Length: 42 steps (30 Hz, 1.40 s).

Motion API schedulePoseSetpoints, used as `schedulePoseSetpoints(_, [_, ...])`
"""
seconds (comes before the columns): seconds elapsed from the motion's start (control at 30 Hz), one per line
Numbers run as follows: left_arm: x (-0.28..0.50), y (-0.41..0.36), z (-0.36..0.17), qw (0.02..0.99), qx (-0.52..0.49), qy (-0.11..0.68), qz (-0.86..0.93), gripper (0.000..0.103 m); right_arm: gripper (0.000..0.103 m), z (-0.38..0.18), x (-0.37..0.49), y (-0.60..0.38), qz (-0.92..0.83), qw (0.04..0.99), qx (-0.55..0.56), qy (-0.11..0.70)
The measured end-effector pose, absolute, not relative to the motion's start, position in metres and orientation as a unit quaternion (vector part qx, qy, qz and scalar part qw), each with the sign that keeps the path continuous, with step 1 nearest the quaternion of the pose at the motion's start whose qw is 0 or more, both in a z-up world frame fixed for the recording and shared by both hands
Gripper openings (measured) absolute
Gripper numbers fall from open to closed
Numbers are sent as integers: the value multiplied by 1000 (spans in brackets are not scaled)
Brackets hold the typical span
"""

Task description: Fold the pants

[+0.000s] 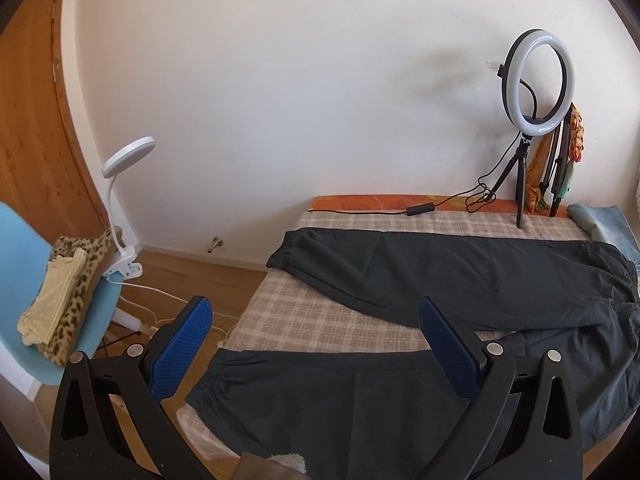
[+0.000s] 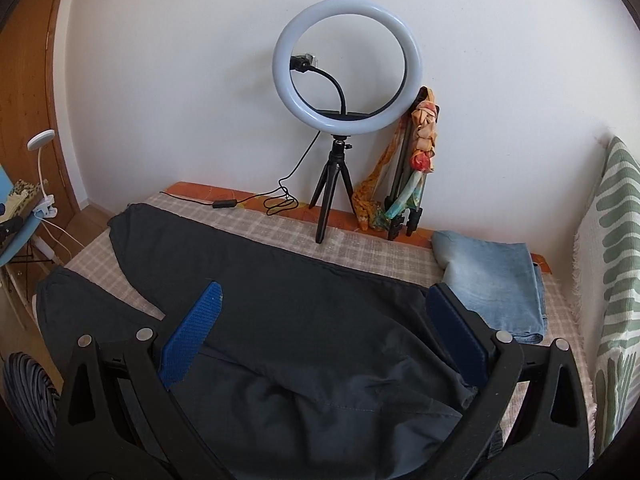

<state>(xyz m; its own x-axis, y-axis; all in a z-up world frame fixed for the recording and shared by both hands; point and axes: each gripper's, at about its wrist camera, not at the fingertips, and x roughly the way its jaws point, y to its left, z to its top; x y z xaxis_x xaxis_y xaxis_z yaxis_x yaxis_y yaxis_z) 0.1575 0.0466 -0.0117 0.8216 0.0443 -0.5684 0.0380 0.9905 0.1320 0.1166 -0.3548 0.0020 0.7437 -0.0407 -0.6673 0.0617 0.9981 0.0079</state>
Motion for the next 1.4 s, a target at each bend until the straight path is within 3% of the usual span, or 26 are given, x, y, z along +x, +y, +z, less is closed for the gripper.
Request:
schedulePoseSetpoints(0.27, [229, 46, -37, 930, 70, 359, -28, 101, 103, -44, 226, -345, 60, 911, -33, 407])
schedulePoseSetpoints(0.5, [293, 53, -75, 907, 46, 417, -33, 78, 92, -110, 309, -345, 103, 879, -23, 465])
schedulePoseSetpoints(0.67, [331, 48, -98, 893, 24, 447, -49, 62, 92, -157, 343, -339, 129, 849, -65, 509])
schedulePoseSetpoints(0.93, [380, 25, -133, 873, 11, 483, -66, 62, 92, -220, 380, -348, 147, 815, -68, 557])
schedulePoseSetpoints(1.2, [405, 15, -168, 857, -4, 512, -60, 62, 91, -244, 379, -347, 168, 794, -83, 578])
schedulePoseSetpoints(1.37, [417, 17, -184, 848, -17, 526, -55, 62, 70, -244, 375, -351, 186, 792, -44, 579])
schedulePoseSetpoints(1.4, [419, 17, -186, 847, -21, 528, -55, 62, 60, -242, 373, -347, 191, 793, -47, 577])
